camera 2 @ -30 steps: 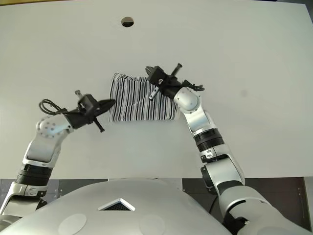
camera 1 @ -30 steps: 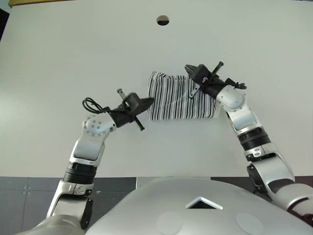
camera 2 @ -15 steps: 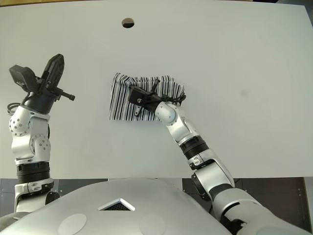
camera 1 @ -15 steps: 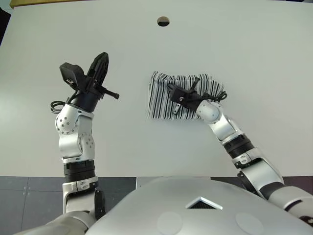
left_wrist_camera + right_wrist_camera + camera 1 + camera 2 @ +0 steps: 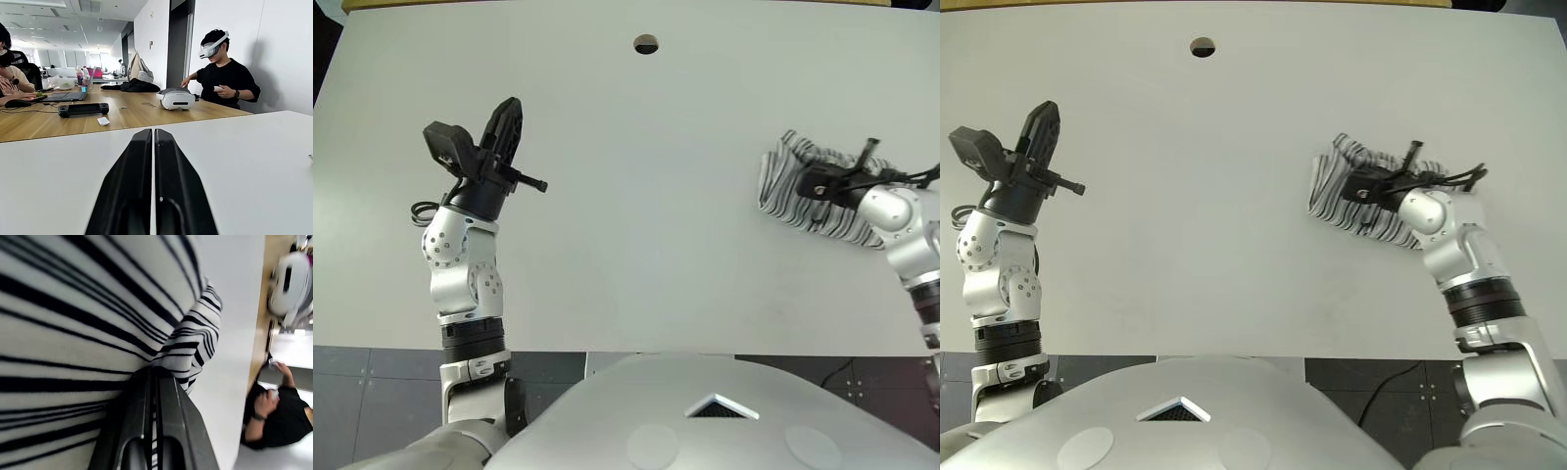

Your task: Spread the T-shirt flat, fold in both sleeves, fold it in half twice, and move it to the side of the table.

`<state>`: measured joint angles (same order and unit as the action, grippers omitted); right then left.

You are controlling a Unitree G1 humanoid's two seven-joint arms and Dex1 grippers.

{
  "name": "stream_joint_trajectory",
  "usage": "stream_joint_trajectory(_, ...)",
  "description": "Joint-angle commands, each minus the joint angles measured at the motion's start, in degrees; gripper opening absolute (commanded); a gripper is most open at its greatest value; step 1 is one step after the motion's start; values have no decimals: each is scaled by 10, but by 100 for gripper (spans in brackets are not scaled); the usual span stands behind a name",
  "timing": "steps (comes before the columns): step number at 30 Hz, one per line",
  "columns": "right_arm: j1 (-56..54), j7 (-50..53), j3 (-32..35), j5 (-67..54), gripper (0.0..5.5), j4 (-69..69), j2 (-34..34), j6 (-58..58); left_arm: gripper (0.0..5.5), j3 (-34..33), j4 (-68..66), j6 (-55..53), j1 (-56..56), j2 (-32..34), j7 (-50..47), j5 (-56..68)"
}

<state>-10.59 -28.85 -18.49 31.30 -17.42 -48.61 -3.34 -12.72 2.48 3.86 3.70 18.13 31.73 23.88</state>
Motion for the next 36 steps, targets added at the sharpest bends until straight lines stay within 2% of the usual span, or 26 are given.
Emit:
stream_joint_trajectory(1,21,9,-1,9,10,-34,-4,-8,13,-1,-11,3,0,-4,-4,-6)
stream_joint_trajectory(2,16,40,6,1,10,-21,13,-32,13,1,-15,5,1,-5,-7,-12)
stream_joint_trajectory(5,31,151,83,-97,10,81,96,-117,13,10,-30,29,18,-9,-40,-67)
stream_joint_trajectory(9,160,251,178,-241,10,222,226,-179,13,18,-8,97,85,-26,-96,-150)
stream_joint_trajectory(13,291,320,240,-317,10,241,333,-244,13,-7,-14,183,140,-55,-160,-194)
stream_joint_trajectory(18,364,319,256,-304,10,199,364,-339,13,-40,-61,243,175,-78,-232,-220)
stream_joint_trajectory(21,386,329,253,-251,10,202,377,-389,13,-35,-62,232,180,-65,-208,-194)
stream_joint_trajectory(25,431,333,265,-233,10,219,386,-412,13,-28,-30,317,234,-68,-220,-245)
stream_joint_trajectory(36,510,345,296,-141,10,277,399,-472,13,-29,63,357,328,-90,-246,-279)
